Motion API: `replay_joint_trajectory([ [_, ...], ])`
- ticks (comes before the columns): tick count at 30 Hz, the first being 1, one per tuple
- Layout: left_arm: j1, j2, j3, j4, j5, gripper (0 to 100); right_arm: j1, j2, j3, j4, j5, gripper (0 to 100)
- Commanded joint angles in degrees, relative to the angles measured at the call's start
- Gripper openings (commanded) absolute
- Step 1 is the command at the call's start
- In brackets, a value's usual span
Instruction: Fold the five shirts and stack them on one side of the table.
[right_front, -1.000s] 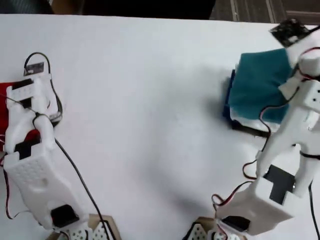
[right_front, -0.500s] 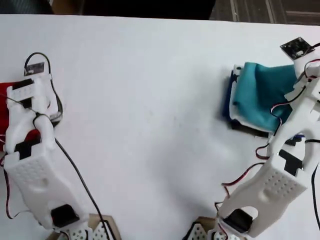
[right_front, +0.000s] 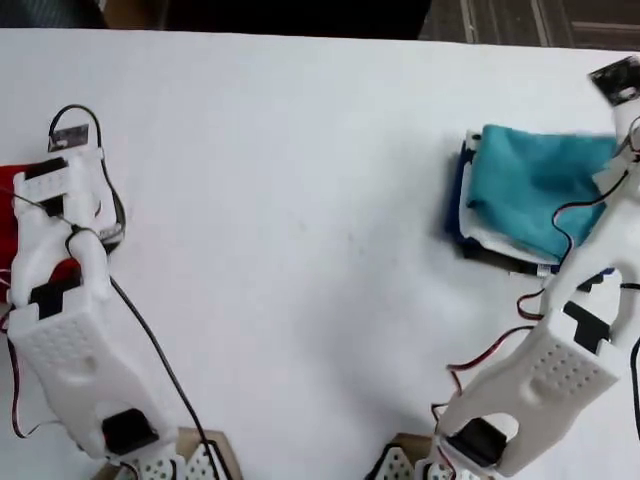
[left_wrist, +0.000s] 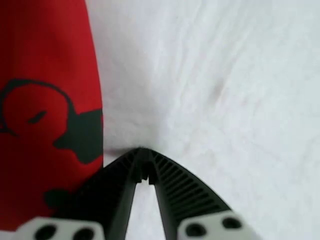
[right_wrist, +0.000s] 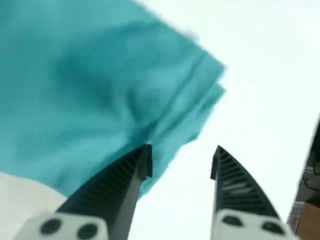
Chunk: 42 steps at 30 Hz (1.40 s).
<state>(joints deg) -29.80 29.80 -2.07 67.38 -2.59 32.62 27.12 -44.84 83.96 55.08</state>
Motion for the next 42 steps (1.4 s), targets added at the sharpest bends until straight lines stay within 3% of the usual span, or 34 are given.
replay_joint_trajectory([
  [1, 1.5, -0.4, -0.7, -2.5, 0.4, 3, 1.4, -0.7, -7.2, 0.4, -5.4, 19.7],
  [5, 1.5, -0.4, -0.7, -2.5, 0.4, 3, 0.2, -0.7, -9.9, 6.9, -8.9, 15.5],
  [8, 1.5, -0.4, -0.7, -2.5, 0.4, 3, -2.6, -0.8, -10.9, 12.6, -9.2, 1.9],
  [27, 1.5, -0.4, -0.7, -2.5, 0.4, 3, -7.1, 1.1, 8.4, 12.7, -9.3, 2.1],
  [31, 1.5, -0.4, -0.7, -2.5, 0.4, 3, -8.2, -4.7, 4.4, 12.8, -10.1, 2.1],
  [35, 1.5, -0.4, -0.7, -2.5, 0.4, 3, -11.9, -15.3, 5.2, 13.9, -15.6, 2.3],
  [42, 0.4, -0.7, -3.1, -0.1, 0.1, 3, -27.0, -39.8, 30.8, 13.9, -18.2, 2.4],
])
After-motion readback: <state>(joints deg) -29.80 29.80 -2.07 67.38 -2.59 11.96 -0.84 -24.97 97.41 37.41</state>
